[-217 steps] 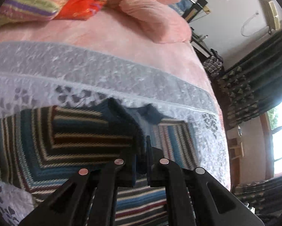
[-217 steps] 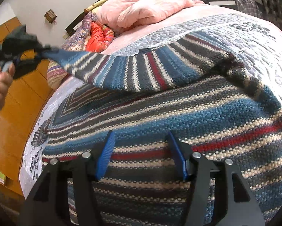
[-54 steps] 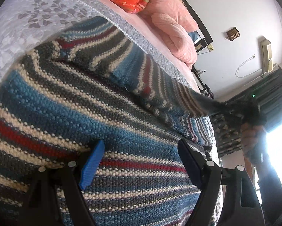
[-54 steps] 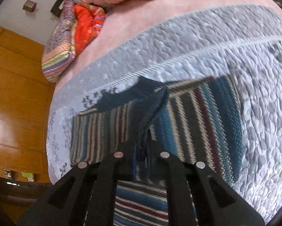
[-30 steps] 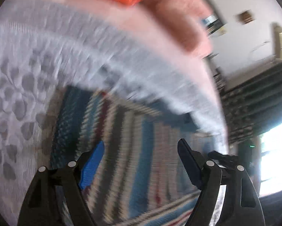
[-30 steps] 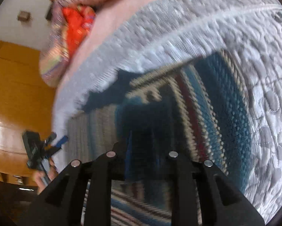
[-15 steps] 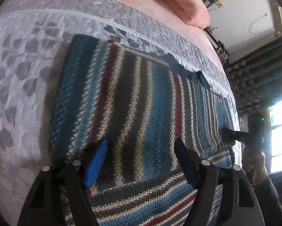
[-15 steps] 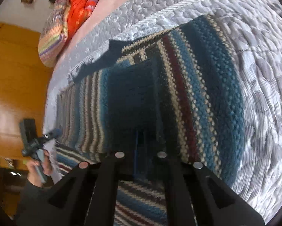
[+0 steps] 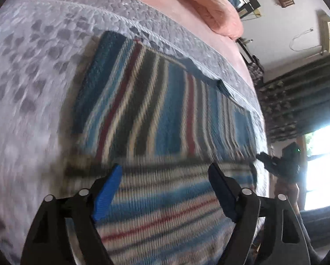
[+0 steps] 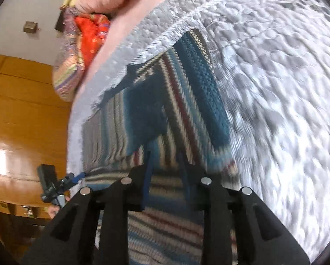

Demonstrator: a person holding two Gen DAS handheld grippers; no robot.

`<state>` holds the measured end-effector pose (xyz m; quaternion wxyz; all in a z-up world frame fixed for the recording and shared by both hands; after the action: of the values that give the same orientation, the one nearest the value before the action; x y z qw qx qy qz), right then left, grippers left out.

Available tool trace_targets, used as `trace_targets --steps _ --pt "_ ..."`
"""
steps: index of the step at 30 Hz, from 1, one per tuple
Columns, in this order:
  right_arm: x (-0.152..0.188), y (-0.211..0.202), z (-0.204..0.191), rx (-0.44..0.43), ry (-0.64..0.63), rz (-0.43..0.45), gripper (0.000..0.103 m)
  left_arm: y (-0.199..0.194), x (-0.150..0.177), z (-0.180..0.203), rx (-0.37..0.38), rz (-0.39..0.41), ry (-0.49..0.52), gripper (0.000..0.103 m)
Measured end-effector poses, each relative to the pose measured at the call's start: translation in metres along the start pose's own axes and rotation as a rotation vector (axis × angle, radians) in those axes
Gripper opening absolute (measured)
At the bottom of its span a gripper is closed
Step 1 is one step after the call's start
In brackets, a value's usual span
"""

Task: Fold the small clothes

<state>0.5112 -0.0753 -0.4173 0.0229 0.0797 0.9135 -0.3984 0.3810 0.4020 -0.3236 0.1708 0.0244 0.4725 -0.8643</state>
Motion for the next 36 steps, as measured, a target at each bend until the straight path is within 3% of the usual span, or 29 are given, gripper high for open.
trace_targets --steps 2,8,11,14,17,21,25,27,29,31,32,34,35,36 --pt "0.02 -0.016 0.012 0.019 0.007 -0.02 0.028 -0.016 0.034 -0.01 -0.005 -0.059 -0.03 0.084" --pt "0.13 -0.059 0.076 0.16 0.071 -0.122 0.039 -0.042 0.145 -0.052 -0.038 -0.227 -0.152 0.084" --pt "0.182 -0.065 0.087 0.16 0.122 -0.172 0.045 -0.041 0.186 -0.058 -0.029 -0.273 -0.195 0.084" --pt "0.217 -0.059 0.077 0.147 0.131 -0.2 0.049 -0.036 0.22 -0.05 0.063 -0.326 -0.264 0.084" --pt "0.241 -0.048 0.051 0.112 0.116 -0.227 0.051 -0.031 0.239 -0.027 0.08 -0.357 -0.218 0.088" --pt "0.256 -0.048 0.012 0.031 0.1 -0.211 0.054 -0.027 0.249 -0.007 0.163 -0.382 -0.271 0.088" --pt "0.264 -0.045 0.001 0.036 0.104 -0.216 0.058 -0.015 0.255 0.003 0.117 -0.37 -0.261 0.086" --pt "0.269 -0.047 0.011 0.059 0.142 -0.224 0.057 -0.016 0.257 -0.002 0.088 -0.347 -0.279 0.077" --pt "0.276 -0.046 0.011 0.051 0.157 -0.23 0.056 -0.016 0.262 -0.003 0.069 -0.364 -0.291 0.045" --pt "0.284 -0.044 0.01 0.052 0.151 -0.246 0.052 -0.015 0.269 -0.009 0.054 -0.38 -0.31 0.032" --pt "0.286 -0.047 0.015 0.057 0.151 -0.255 0.042 -0.014 0.27 -0.011 0.04 -0.377 -0.308 0.02" --pt "0.295 -0.047 0.023 0.075 0.158 -0.271 0.025 -0.019 0.273 -0.017 0.028 -0.358 -0.325 0.01" --pt "0.299 -0.048 0.027 0.079 0.156 -0.278 0.011 -0.021 0.273 -0.019 0.031 -0.347 -0.331 0.009" --pt "0.301 -0.049 0.029 0.08 0.152 -0.275 0.008 -0.025 0.273 -0.02 0.039 -0.329 -0.337 0.009"
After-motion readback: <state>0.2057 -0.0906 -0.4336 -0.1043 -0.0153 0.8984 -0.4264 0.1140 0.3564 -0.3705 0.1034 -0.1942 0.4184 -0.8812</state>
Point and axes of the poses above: each gripper's, at about its wrist camera, not at the fingertips, and y roughly the way its jaws point, z to its right, x to its underside, the point moved 5 cm from there along y, roughly the way its jaws point, and after that the axes turned 1 degree about x, right-handed, at the moved point
